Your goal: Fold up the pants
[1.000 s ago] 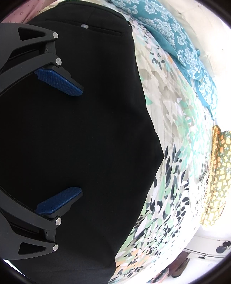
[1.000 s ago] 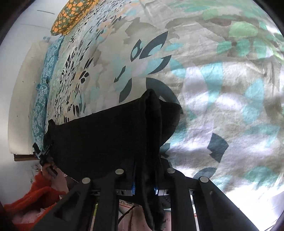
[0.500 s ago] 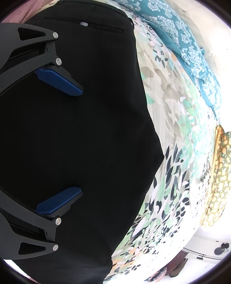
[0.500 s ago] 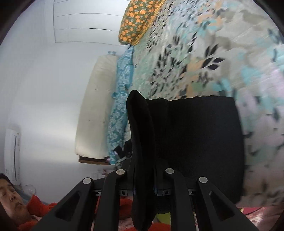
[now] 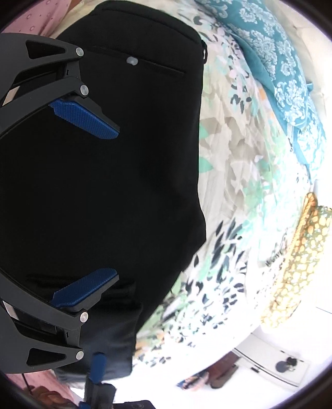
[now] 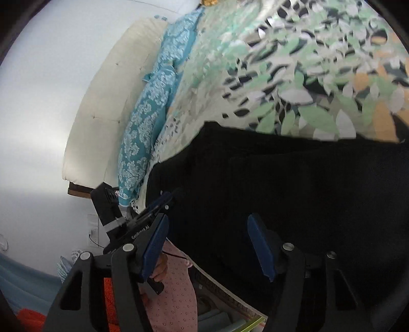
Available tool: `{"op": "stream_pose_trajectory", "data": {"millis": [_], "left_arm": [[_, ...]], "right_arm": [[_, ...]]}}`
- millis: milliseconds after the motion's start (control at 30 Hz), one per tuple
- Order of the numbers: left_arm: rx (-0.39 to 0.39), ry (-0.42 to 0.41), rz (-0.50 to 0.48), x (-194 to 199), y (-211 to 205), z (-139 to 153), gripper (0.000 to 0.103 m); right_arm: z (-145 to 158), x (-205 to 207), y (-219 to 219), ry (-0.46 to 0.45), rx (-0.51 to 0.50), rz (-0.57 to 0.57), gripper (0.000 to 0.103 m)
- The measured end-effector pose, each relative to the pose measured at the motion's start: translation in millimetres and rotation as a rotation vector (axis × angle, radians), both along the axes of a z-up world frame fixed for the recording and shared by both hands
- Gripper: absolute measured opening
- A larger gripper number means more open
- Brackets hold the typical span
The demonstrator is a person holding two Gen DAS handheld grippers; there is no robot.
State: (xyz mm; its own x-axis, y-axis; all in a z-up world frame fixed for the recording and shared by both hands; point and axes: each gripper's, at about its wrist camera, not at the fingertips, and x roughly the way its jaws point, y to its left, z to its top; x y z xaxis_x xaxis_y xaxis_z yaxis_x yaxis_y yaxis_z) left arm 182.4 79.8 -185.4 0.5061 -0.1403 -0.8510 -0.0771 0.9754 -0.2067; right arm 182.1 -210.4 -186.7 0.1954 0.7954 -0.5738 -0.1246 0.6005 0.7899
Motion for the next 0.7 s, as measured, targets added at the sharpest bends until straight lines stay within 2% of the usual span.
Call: {"op": "stream_pose_trajectory", "data": {"millis": [67,133,200,300,400,467,567,700], "left_arm": [[-0.039,-0.01,-0.02,-1,-5,4,0.101],[-0.08,-0.037,-0.08,-4,-17,12,0.101],[-0.116,-0.075,-0.208,-9,-41,23,0.099],[-0.135,-0.092,-0.352,-17,-76,28,0.09],[-0.12,-0.036,-0.38,-14,-92,15,0.081],[-0.106,-0.008,-0.377,-13,-96,8,0.076],[-0.1,-0.006,-0.397,-16,-102,7,0.07],[-0.101,-0.012,-0.41,-19,-106,8,0.069]], "right_arm": [[21,-10,-24,-0.075,-0.038,-0.028,0.071],[36,-27,-54,-0.147,-0.106,-0.075,0.082],[43,-49,-86,-0.19,-0.159,-0.125,0.084],[43,-82,-133,-0.209,-0.194,-0.221,0.084],[37,-113,-165,-0.209,-0.193,-0.311,0.084],[36,-119,-178,-0.183,-0.171,-0.346,0.084],[43,-113,-184,-0.219,-0.168,-0.335,0.084],[41,-105,-173,-0.236,-0.165,-0.301,0.084]]}}
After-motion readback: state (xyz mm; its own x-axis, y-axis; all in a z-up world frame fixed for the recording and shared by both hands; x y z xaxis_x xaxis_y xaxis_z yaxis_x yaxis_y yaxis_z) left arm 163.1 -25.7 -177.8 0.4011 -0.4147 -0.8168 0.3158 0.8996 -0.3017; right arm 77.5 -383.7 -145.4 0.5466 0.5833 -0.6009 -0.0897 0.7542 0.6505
